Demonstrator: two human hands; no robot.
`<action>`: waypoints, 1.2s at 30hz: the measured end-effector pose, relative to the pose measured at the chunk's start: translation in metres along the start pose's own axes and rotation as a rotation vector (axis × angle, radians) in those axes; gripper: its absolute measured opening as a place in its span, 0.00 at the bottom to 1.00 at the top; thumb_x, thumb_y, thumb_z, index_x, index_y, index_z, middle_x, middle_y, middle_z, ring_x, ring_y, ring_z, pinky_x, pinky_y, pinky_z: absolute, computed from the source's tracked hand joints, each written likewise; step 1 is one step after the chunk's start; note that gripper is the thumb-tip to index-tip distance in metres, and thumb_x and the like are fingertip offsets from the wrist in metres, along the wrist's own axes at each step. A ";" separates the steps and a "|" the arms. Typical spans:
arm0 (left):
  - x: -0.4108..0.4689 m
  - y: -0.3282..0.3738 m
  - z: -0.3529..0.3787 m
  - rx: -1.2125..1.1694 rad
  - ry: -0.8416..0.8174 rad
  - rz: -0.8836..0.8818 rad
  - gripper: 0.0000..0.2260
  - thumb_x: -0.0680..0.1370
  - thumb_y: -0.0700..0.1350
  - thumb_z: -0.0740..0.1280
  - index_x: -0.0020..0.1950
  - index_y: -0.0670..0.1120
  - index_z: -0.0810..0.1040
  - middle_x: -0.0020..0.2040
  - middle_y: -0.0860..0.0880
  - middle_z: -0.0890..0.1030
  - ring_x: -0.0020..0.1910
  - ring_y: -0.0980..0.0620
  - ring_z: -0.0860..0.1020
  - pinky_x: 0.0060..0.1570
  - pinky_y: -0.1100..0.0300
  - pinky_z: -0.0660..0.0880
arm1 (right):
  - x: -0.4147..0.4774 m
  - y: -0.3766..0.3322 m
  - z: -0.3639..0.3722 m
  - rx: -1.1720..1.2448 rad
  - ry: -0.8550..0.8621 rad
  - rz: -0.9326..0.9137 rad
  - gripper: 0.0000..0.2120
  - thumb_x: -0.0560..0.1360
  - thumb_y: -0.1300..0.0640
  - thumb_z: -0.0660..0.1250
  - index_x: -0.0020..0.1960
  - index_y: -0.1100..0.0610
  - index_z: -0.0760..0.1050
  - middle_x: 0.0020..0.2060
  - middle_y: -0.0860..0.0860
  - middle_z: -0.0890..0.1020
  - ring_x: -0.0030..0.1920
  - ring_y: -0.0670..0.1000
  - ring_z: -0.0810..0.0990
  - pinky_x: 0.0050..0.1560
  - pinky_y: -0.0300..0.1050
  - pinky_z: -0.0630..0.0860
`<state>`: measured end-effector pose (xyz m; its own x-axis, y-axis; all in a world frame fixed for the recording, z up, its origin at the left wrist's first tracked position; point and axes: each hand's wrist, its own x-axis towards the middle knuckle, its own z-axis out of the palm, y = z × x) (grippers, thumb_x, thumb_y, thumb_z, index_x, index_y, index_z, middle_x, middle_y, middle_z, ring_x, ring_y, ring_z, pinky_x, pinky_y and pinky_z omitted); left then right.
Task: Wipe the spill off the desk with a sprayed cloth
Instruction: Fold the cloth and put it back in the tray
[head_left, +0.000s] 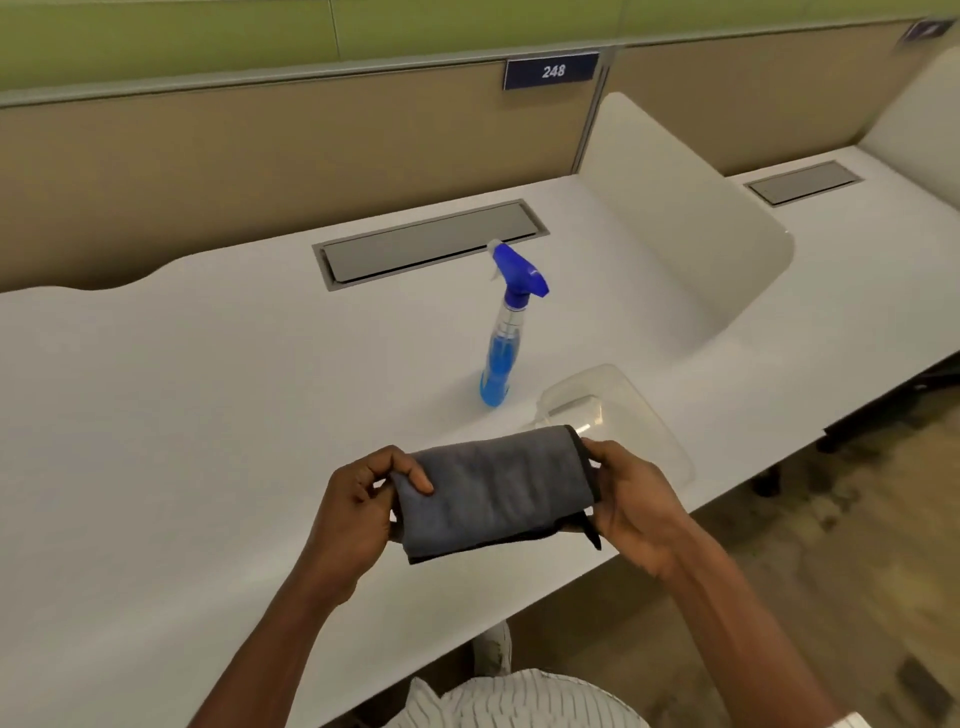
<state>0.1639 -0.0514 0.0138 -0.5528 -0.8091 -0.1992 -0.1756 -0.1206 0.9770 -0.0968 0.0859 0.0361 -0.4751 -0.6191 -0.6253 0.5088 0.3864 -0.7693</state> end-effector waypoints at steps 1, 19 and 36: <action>0.005 0.003 0.015 -0.005 -0.010 -0.002 0.19 0.81 0.27 0.56 0.45 0.43 0.83 0.48 0.48 0.85 0.46 0.42 0.83 0.37 0.51 0.84 | 0.005 -0.006 -0.014 0.007 0.005 -0.003 0.18 0.84 0.44 0.62 0.59 0.54 0.84 0.58 0.59 0.86 0.60 0.63 0.85 0.53 0.66 0.84; 0.039 -0.002 0.208 0.462 0.088 -0.039 0.24 0.80 0.53 0.74 0.73 0.51 0.71 0.66 0.52 0.81 0.59 0.54 0.81 0.59 0.65 0.76 | 0.072 -0.045 -0.109 -0.944 0.413 -0.301 0.23 0.78 0.53 0.74 0.70 0.55 0.73 0.60 0.56 0.84 0.56 0.59 0.85 0.57 0.55 0.83; 0.068 -0.005 0.236 0.719 -0.109 -0.116 0.27 0.85 0.55 0.64 0.82 0.48 0.63 0.78 0.47 0.71 0.75 0.51 0.72 0.72 0.64 0.65 | 0.083 0.006 -0.093 -1.379 0.699 -0.662 0.15 0.73 0.59 0.77 0.58 0.60 0.79 0.46 0.58 0.85 0.47 0.59 0.79 0.40 0.52 0.79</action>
<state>-0.0653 0.0296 -0.0225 -0.5696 -0.7480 -0.3408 -0.7077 0.2354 0.6662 -0.1998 0.1002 -0.0325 -0.7329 -0.6541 0.1873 -0.6803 0.7047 -0.2014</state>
